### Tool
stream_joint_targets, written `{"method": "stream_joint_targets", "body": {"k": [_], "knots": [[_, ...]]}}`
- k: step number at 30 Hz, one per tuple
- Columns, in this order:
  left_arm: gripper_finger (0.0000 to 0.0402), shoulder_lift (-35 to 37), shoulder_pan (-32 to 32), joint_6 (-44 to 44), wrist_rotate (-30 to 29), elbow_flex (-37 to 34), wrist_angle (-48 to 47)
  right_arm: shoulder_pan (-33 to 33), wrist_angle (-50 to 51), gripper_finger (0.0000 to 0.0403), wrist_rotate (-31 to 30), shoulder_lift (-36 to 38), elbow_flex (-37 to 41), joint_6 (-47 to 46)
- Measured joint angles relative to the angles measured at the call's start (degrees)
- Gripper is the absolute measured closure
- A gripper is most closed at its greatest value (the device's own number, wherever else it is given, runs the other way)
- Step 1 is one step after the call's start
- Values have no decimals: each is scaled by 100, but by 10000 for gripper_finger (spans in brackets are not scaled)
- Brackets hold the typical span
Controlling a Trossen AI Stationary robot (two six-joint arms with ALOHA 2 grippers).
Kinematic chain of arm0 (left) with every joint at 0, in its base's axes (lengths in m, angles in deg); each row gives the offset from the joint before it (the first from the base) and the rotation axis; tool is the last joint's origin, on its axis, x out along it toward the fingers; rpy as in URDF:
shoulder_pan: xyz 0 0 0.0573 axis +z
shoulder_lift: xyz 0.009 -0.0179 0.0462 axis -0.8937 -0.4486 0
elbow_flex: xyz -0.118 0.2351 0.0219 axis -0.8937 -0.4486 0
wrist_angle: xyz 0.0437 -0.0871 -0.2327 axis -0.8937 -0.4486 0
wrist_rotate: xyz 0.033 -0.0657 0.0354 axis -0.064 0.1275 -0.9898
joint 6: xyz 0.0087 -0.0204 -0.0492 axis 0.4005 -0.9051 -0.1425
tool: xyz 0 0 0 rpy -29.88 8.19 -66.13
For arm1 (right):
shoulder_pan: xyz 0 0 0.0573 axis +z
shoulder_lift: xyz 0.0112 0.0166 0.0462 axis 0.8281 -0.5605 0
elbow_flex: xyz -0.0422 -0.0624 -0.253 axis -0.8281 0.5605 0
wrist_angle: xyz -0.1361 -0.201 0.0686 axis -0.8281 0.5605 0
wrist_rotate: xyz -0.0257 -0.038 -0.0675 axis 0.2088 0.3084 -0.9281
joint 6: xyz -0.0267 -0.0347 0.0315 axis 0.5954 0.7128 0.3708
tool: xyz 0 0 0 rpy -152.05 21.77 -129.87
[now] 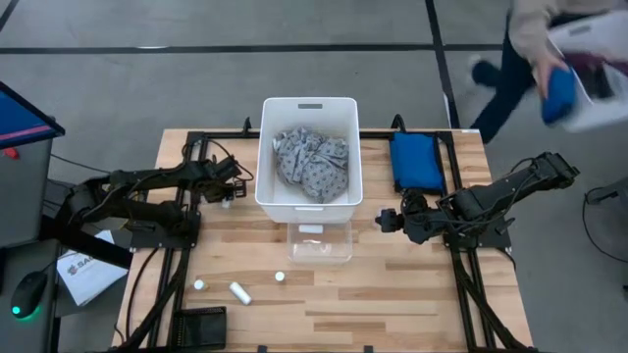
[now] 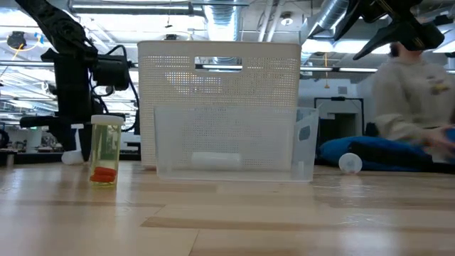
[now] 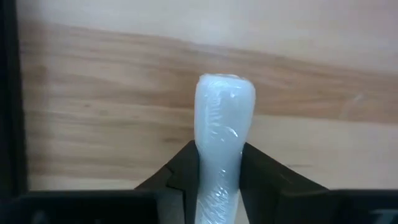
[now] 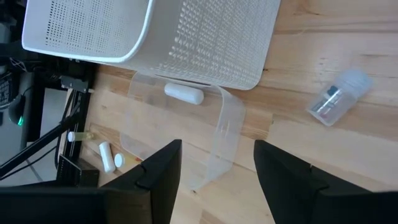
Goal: Pick & Place Medicine items
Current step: Put the top rolled gauze into the transparent bin
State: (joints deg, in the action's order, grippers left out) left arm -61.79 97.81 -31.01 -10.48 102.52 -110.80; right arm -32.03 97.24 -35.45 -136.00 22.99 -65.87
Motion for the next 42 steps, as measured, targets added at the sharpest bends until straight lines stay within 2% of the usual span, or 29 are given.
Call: {"method": "stream_joint_targets", "body": {"k": [6, 11, 14, 17, 22, 25, 29, 32, 34, 38, 42], "knots": [[324, 533, 277, -300, -218, 0, 337, 4, -2, 206, 0, -1, 0, -65], [322, 1561, 661, -417, -247, 0, 765, 48, -2, 206, 0, -2, 0, -76], [322, 2305, 831, -407, -247, 0, 1414, 48, 2, 206, 0, -2, 1, -91], [322, 2960, 900, -157, -234, 0, 2485, 48, 4, 206, -4, -2, 2, -91], [322, 3475, 902, 154, 348, 29, 4609, 46, 2, 206, -34, -2, 0, -6], [328, 3385, 814, 296, 1050, 449, 4799, 46, 2, 206, -38, -2, 0, 43], [331, 2956, 135, 1031, 1656, 1237, 4794, 46, -38, 206, 4, -2, 0, 45], [327, 2644, -687, 1686, 1848, 1818, 4564, 46, -109, 206, 79, -2, 0, 60], [324, 2452, -1261, 1942, 1865, 2176, 4091, 47, -131, 206, 138, -2, 0, 60], [322, 2036, -2447, 2044, 1847, 2591, 3101, 90, -134, 206, 158, -2, 0, 56], [320, 1828, -3769, 1935, 1850, 2682, 2603, 162, -177, 206, 292, -2, 0, 36]]}}
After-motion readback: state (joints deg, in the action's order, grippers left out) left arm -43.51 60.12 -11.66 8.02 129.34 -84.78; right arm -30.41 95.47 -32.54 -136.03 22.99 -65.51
